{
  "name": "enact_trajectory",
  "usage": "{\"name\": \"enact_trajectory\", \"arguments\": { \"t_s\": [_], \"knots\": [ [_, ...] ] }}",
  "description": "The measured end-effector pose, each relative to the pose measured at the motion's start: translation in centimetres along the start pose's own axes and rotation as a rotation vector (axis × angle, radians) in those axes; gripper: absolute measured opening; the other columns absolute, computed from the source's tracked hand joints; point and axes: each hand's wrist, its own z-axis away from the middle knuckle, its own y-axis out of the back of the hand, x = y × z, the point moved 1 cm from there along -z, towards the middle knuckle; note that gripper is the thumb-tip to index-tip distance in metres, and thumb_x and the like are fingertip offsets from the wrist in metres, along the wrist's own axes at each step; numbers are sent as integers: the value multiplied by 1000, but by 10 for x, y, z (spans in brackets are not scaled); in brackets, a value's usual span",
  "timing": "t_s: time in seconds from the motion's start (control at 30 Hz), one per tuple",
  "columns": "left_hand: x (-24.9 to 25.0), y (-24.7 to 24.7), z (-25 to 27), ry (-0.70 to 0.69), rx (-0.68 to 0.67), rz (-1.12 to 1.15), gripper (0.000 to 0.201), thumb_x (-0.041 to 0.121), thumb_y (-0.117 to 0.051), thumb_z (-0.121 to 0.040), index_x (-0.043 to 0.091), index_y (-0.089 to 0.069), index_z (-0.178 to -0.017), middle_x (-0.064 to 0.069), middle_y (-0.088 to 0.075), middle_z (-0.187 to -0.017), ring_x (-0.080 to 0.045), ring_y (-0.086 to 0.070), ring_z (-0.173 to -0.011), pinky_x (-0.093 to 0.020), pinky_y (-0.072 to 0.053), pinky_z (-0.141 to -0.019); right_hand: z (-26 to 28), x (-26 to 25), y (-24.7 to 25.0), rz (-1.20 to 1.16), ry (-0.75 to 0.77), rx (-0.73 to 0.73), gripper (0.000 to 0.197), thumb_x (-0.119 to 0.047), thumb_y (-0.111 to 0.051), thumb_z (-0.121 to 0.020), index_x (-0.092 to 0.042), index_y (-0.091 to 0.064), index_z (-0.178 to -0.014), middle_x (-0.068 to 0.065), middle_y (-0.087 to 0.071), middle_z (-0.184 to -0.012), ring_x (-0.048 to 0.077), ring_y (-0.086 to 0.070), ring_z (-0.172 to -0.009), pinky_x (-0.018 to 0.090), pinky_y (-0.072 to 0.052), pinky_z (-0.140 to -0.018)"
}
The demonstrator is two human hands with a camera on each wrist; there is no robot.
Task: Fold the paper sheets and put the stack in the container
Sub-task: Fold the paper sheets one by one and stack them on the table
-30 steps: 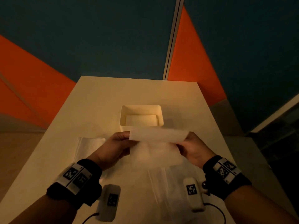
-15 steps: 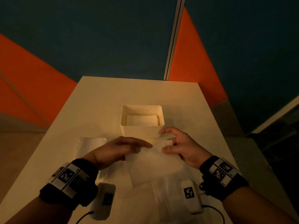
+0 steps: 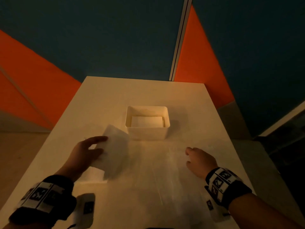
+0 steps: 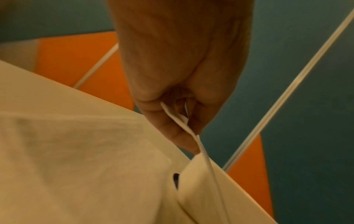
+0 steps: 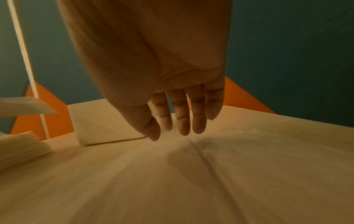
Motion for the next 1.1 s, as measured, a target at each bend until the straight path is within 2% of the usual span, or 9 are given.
{"name": "enact_trajectory", "arguments": {
  "t_s": [0.07, 0.2, 0.3, 0.43, 0.53, 0.67, 0.77, 0.9, 1.1],
  "knots": [
    [-10, 13, 2, 25, 94, -33, 36, -6, -54, -88, 21, -61, -112, -6, -54, -101, -33, -59, -80, -45, -53, -78, -1, 10, -7, 23, -31, 12, 36, -27, -47, -93, -22, -44, -128, 3, -51, -125, 25, -55, -110, 33, -47, -84],
    [-26, 28, 6, 42, 160, -70, 38, -6, -54, -89, 20, -60, -116, -11, -51, -108, -30, -58, -79, -49, -50, -88, -1, 21, -12, 45, -74, 21, 34, -26, -45, -91, -21, -45, -125, 4, -51, -121, 25, -55, -108, 32, -46, -82],
    [-35, 30, 5, 36, 205, -93, 42, -7, -54, -88, 17, -57, -122, -8, -47, -111, -20, -51, -76, -42, -46, -85, -1, 24, -10, 27, -94, 33, 30, -26, -47, -91, -21, -48, -120, 3, -53, -117, 24, -57, -105, 31, -46, -80],
    [-47, 30, 1, 24, 236, -242, 38, -2, -58, -87, 15, -62, -121, -13, -57, -105, -35, -58, -84, -46, -50, -82, -4, 27, -9, 2, -119, 11, 30, -26, -48, -90, -21, -48, -120, 3, -53, -120, 23, -56, -107, 32, -47, -83],
    [-54, 29, -2, -47, 246, -394, 40, 2, -65, -83, 13, -62, -122, -20, -64, -109, -35, -61, -86, -43, -49, -80, -7, 31, -8, -11, -130, -10, 30, -24, -52, -88, -22, -50, -117, 2, -53, -119, 23, -55, -109, 32, -47, -85],
    [-62, 28, -8, -137, 260, -574, 43, 2, -69, -79, 10, -63, -121, -19, -64, -115, -36, -62, -93, -39, -46, -80, -12, 37, -2, -41, -147, -29, 30, -13, -49, -86, -26, -51, -112, 1, -52, -119, 23, -53, -107, 31, -45, -85],
    [-67, 29, -11, -165, 265, -650, 42, 0, -70, -77, 7, -64, -118, -19, -59, -117, -38, -59, -95, -40, -46, -81, -15, 40, 1, -6, -117, -79, 40, -19, -59, -80, -31, -47, -117, 0, -48, -123, 24, -50, -111, 35, -44, -91],
    [-79, 33, -19, -167, 268, -747, 44, -3, -78, -67, 6, -69, -110, -25, -55, -117, -43, -55, -102, -49, -45, -92, -20, 35, 4, 122, -47, -153, 66, -28, -76, -71, -36, -41, -126, -1, -40, -128, 26, -43, -119, 39, -39, -97],
    [-85, 33, -20, -161, 252, -779, 43, -1, -77, -68, 4, -69, -110, -25, -56, -117, -41, -53, -108, -47, -42, -95, -29, 26, 6, 248, 12, -188, 77, -26, -82, -66, -36, -40, -130, -2, -37, -134, 27, -35, -126, 43, -34, -102]
  ]
}}
